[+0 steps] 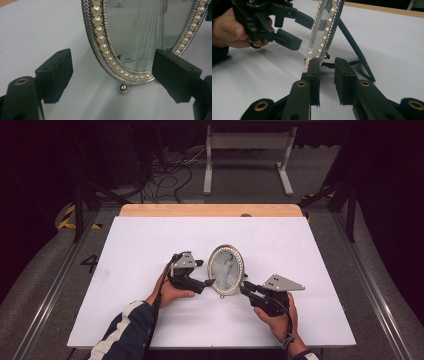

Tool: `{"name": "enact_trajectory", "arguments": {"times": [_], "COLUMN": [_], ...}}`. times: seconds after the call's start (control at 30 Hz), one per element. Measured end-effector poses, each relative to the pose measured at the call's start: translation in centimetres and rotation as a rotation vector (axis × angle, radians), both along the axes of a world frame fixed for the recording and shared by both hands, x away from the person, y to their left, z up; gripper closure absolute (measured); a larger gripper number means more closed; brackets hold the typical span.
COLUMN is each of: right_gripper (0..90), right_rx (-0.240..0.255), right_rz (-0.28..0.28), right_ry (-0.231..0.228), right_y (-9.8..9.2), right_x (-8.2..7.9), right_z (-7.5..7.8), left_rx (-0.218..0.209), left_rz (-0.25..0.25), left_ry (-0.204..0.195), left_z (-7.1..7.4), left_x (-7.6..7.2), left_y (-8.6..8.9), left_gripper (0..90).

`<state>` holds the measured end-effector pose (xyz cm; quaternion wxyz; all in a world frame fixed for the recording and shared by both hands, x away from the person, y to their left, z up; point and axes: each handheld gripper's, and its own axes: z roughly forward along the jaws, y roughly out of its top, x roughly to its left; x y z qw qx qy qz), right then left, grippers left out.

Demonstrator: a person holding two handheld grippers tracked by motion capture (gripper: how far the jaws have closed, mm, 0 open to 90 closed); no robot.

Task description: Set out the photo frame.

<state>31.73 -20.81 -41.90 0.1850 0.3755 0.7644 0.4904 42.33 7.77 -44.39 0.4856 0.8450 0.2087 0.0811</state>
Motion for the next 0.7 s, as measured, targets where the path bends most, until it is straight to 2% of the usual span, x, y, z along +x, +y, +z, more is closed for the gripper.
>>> {"name": "enact_trajectory", "arguments": {"times": [0.07, 0.13, 0.2, 0.23, 0.27, 0.3, 0.4, 0.5, 0.7], "right_gripper": [77.4, 79.7, 80.6, 81.7, 81.7, 83.0, 84.1, 84.3, 83.8], "right_rx": [0.003, -0.003, -0.002, 0.000, 0.000, 0.006, 0.002, 0.008, 0.017], "right_rz": [0.001, -0.001, -0.001, 0.000, 0.000, 0.001, -0.004, -0.007, -0.026], "right_ry": [0.000, -0.008, -0.009, -0.011, -0.011, -0.012, -0.019, -0.012, -0.002], "right_y": [0.17, 0.37, 0.41, 0.44, 0.44, 0.48, 0.59, 0.54, 0.29], "right_x": [0.03, -0.07, -0.09, -0.09, -0.09, -0.07, -0.17, -0.14, 0.11], "right_z": [-0.02, 0.02, 0.02, 0.02, 0.02, 0.02, 0.06, 0.05, -0.13], "left_rx": [-0.015, -0.007, -0.003, 0.007, 0.007, -0.002, -0.006, -0.017, -0.008], "left_rz": [-0.004, -0.021, -0.029, -0.031, -0.031, -0.034, -0.026, -0.026, -0.034], "left_ry": [0.009, 0.012, 0.015, -0.009, -0.009, -0.010, -0.004, 0.010, 0.000], "left_z": [-0.15, -0.35, -0.45, -0.39, -0.39, -0.25, -0.22, -0.23, 0.05], "left_x": [0.27, 0.35, 0.33, 0.15, 0.15, 0.03, 0.08, 0.23, 0.01], "left_y": [-0.23, -0.48, -0.64, -0.77, -0.77, -0.78, -0.61, -0.28, 0.03], "left_gripper": [20.5, 22.5, 29.5, 29.5, 39.8, 39.8, 47.2, 51.2, 54.2]}}
